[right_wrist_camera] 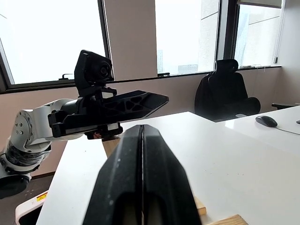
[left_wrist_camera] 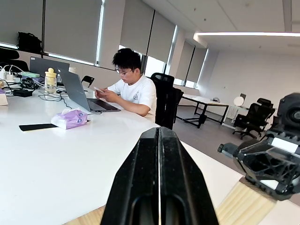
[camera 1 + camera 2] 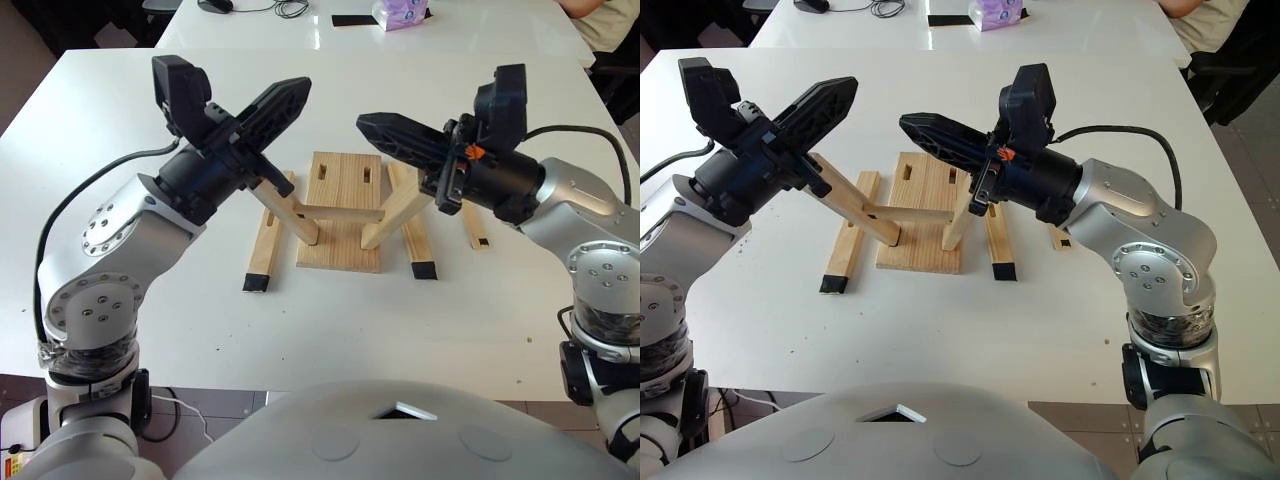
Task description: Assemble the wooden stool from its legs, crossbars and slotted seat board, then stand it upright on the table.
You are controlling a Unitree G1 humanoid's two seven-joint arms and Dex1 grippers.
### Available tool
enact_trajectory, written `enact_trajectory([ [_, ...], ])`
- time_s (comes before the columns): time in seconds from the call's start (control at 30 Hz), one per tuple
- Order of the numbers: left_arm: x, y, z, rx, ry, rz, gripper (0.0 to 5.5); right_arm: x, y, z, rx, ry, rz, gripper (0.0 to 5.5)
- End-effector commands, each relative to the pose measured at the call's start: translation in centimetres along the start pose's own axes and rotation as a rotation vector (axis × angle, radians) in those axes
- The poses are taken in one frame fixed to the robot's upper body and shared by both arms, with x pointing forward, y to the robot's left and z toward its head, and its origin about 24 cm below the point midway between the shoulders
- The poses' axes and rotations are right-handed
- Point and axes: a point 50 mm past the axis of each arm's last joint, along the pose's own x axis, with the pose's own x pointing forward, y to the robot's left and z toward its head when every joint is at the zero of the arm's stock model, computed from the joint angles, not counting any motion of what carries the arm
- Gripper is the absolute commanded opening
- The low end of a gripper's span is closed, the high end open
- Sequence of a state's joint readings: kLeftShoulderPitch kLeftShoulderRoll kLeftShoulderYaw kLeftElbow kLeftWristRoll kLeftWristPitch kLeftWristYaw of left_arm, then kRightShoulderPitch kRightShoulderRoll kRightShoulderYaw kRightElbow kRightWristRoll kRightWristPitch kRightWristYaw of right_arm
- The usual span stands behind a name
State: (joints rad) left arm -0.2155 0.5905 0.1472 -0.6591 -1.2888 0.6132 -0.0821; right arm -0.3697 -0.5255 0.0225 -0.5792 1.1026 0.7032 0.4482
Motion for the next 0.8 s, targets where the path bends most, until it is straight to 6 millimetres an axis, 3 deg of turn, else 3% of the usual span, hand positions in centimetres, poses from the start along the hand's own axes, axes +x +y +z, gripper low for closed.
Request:
enact_trajectory([
  [0.03,0.7,-0.2,4.4,-0.015,-0.237,-0.017,0.0,0.3,-0.4,4.7,0.045,-0.236,0.017,0.01],
  [0.13,-0.1,-1.3,8.9,-0.054,-0.477,-0.107,0.0,-1.2,-2.4,9.1,0.107,-0.458,-0.059,0.01],
  [0.2,-1.4,-0.8,10.2,-0.054,-0.535,-0.118,0.0,-2.6,-4.9,9.3,0.091,-0.433,-0.21,0.01],
  [0.23,-2.2,0.4,9.9,-0.043,-0.512,-0.071,0.0,-3.3,-6.3,8.2,0.053,-0.36,-0.304,0.01],
  [0.3,-4.1,4.0,7.8,-0.015,-0.392,0.095,0.0,-4.4,-8.8,5.3,-0.018,-0.181,-0.475,0.01],
  [0.37,-6.3,7.3,4.2,0.011,-0.199,0.271,0.0,-5.2,-10.1,2.0,-0.129,0.025,-0.561,0.01],
  [0.43,-8.7,8.3,-0.4,0.005,0.029,0.31,0.0,-5.7,-10.1,-0.6,-0.166,0.14,-0.539,0.01],
  [0.5,-11.1,7.6,-4.9,-0.035,0.249,0.279,0.0,-5.8,-9.8,-2.7,-0.155,0.201,-0.483,0.01],
  [0.57,-12.8,6.9,-7.8,-0.084,0.373,0.256,0.0,-5.6,-9.7,-4.6,-0.127,0.265,-0.417,0.01],
  [0.67,-13.1,5.4,-9.8,-0.141,0.396,0.21,0.0,-4.9,-9.3,-7.3,-0.086,0.353,-0.269,0.01],
  [0.8,-11.2,3.2,-10.5,-0.148,0.414,0.048,0.0,-4.2,-8.3,-8.9,-0.052,0.403,-0.102,0.01],
])
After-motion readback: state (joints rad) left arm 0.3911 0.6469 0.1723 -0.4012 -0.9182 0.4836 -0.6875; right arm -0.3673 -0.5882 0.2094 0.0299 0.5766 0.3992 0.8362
